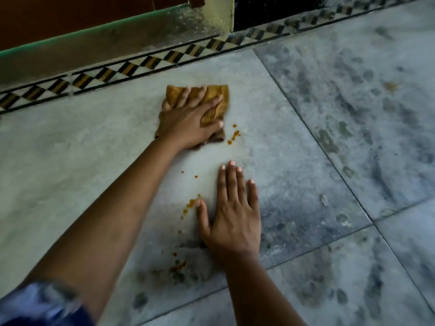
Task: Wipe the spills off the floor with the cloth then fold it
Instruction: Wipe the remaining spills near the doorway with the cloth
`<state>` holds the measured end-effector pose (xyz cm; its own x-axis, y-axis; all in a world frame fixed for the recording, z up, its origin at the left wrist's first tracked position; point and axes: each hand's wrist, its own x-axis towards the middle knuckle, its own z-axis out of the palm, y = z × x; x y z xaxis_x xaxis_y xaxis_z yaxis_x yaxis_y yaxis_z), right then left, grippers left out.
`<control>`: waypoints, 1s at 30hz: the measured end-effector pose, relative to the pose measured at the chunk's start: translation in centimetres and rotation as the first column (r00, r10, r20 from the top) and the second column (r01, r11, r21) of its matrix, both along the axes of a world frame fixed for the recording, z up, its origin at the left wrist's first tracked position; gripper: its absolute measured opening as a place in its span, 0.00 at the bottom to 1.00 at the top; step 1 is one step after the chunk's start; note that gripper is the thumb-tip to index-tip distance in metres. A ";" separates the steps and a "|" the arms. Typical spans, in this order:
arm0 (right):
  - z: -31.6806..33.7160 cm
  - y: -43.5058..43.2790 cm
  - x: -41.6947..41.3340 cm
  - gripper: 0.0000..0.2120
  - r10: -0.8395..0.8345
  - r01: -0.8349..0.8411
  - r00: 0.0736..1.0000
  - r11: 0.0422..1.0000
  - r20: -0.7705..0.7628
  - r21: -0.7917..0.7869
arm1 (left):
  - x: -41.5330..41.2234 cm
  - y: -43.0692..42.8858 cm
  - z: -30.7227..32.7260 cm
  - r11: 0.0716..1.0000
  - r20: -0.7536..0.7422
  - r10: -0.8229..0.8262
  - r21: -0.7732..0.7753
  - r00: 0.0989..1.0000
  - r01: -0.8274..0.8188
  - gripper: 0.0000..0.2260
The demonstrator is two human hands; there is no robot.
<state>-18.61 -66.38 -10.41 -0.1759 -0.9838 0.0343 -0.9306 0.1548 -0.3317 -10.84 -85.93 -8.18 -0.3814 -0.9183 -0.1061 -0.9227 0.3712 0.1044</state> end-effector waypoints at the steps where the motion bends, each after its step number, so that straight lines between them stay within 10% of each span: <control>1: -0.1 0.1 -0.1 0.35 0.009 -0.009 1.000 1.000 0.008 0.000 | 1.9 1.3 -0.2 0.999 -0.032 -0.047 -0.023 0.998 0.047 0.30; 8: -0.1 0.1 0.2 0.36 0.018 -0.018 1.000 0.999 0.015 -0.042 | 4.3 -2.4 0.5 0.945 -0.019 0.324 0.053 0.946 -0.323 0.28; 14: 0.8 0.5 -0.6 0.36 0.110 -0.113 0.993 0.991 0.050 0.076 | 3.6 6.0 0.4 0.998 0.065 0.041 0.041 0.997 -0.044 0.26; 22: 0.5 0.6 -8.1 0.35 0.058 -0.058 0.998 0.992 -0.003 0.112 | 5.2 2.8 1.3 0.897 0.105 0.402 0.154 0.910 -0.414 0.26; 30: 0.6 0.6 -8.3 0.36 0.081 -0.079 0.997 0.992 -0.017 0.102 | -4.4 -1.5 1.1 0.964 -0.100 0.190 0.207 0.977 -0.166 0.23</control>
